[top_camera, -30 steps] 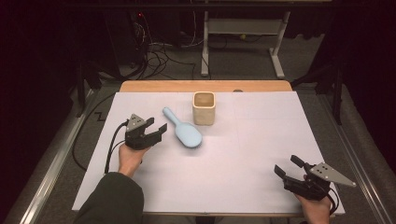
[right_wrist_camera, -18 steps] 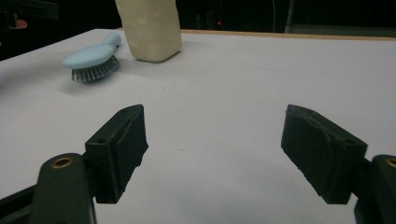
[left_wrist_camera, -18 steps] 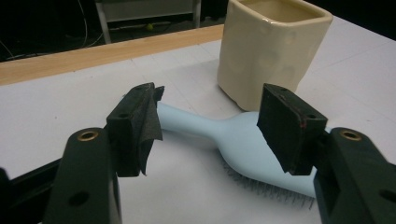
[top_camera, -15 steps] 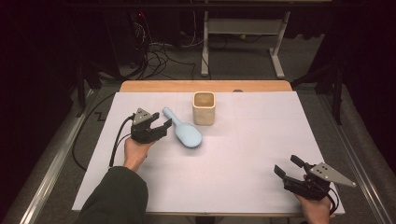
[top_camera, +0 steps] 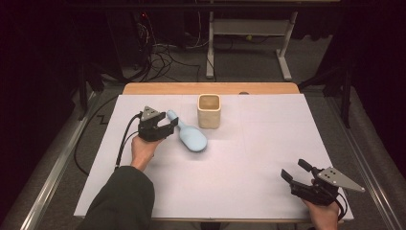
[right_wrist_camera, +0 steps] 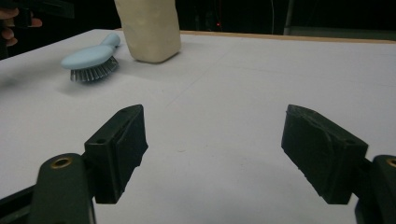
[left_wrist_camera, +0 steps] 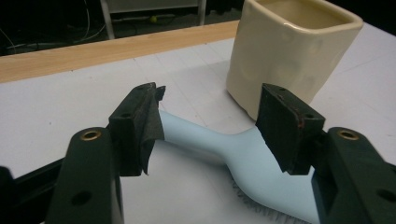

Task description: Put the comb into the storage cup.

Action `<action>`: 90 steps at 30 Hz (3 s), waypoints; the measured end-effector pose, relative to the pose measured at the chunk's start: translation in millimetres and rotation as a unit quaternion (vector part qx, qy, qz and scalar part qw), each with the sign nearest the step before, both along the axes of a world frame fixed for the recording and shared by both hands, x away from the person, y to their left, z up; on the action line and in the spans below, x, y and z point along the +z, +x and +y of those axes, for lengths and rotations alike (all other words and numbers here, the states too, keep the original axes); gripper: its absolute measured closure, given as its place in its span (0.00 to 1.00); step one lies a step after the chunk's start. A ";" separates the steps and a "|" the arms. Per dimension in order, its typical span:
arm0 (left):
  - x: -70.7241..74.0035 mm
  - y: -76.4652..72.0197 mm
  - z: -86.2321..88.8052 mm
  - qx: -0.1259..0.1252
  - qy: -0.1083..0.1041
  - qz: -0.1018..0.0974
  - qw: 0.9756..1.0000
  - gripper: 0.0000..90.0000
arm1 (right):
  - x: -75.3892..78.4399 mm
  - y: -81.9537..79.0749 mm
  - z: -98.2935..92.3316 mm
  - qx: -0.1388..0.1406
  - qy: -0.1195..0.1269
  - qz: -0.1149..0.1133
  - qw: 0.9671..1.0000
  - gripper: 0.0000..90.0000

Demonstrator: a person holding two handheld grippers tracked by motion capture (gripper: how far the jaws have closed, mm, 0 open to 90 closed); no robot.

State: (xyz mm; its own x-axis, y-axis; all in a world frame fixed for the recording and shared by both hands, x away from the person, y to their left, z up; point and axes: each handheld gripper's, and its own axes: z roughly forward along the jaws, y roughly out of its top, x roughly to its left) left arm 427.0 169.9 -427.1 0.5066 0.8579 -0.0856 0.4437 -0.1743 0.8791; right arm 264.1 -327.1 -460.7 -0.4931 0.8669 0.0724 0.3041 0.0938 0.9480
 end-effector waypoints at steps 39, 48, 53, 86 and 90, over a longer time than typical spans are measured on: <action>31.1 52.0 -34.6 0.006 0.090 0.077 0.993 0.53 | -0.8 0.5 -0.7 0.003 0.004 0.007 1.000 0.26; 21.9 71.2 -42.5 0.013 0.125 0.134 0.983 0.58 | -0.5 0.5 0.0 0.005 0.001 0.005 1.000 0.26; 17.2 79.9 -49.5 0.014 0.153 0.155 0.976 0.61 | -0.4 0.1 -0.2 0.004 0.002 0.004 1.000 0.26; -0.6 95.5 -60.1 -0.032 0.225 0.219 0.949 0.84 | -0.6 -0.5 -0.6 0.006 0.005 0.012 1.000 0.27; -1.4 96.1 -58.5 -0.032 0.230 0.227 0.946 0.86 | -0.6 -0.6 -0.6 0.006 0.005 0.012 1.000 0.27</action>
